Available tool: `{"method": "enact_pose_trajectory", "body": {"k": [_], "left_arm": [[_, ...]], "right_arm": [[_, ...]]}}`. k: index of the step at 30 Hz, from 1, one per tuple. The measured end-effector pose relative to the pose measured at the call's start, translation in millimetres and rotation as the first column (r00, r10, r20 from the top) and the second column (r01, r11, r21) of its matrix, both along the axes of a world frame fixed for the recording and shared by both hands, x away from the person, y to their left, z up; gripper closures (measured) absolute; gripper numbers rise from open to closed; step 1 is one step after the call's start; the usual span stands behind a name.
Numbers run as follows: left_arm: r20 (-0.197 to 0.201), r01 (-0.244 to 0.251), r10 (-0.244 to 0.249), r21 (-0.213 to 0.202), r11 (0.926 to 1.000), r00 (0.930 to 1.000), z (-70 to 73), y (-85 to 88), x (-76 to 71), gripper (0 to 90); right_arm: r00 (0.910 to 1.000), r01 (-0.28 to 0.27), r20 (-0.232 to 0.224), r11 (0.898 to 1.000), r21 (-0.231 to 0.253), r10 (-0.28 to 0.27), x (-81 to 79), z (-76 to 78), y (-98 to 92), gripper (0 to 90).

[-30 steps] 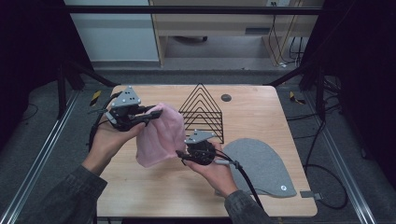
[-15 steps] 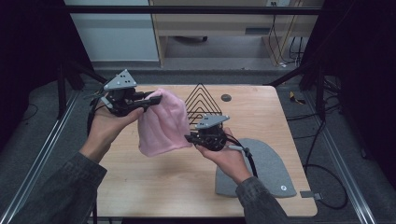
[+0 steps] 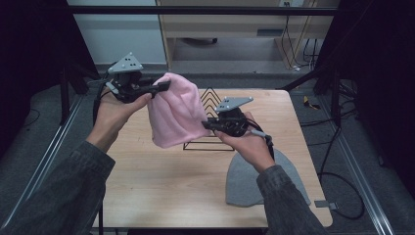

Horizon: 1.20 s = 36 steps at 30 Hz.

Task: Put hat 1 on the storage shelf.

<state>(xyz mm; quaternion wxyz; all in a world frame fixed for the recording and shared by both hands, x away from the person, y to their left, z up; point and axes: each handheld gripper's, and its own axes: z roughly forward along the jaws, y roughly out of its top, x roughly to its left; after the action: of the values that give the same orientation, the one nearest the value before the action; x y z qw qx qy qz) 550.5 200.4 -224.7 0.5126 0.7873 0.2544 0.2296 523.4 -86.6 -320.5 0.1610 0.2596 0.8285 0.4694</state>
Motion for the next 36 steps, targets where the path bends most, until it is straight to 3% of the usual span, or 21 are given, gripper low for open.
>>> {"method": "enact_pose_trajectory", "body": {"k": [11, 20, 27, 36], "left_arm": [[0.045, -0.04, 0.04, -0.001, 0.9992, 0.9982, 24.9, -11.9, 22.6, 75.3], [0.049, -0.027, 0.026, 0.008, 0.9996, 0.9984, 17.3, -21.6, 44.8, 75.2], [0.05, -0.02, 0.02, -0.012, 0.9997, 0.9985, 10.3, -26.1, 53.9, 75.1], [0.059, -0.005, 0.007, -0.028, 0.9996, 0.9983, 10.9, -36.9, 51.6, 74.7]], "right_arm": [[0.9963, 0.079, 0.031, 0.996, 0.037, -0.08, 39.6, 18.9, -5.5, 84.0], [0.9909, 0.128, 0.038, 0.991, 0.033, -0.129, 61.7, 8.9, -9.3, 84.0], [0.9877, 0.146, 0.053, 0.989, 0.019, -0.147, 67.0, 4.9, -13.4, 84.0], [0.9884, 0.142, 0.051, 0.989, 0.029, -0.143, 65.3, 2.3, -18.9, 84.0]]}}
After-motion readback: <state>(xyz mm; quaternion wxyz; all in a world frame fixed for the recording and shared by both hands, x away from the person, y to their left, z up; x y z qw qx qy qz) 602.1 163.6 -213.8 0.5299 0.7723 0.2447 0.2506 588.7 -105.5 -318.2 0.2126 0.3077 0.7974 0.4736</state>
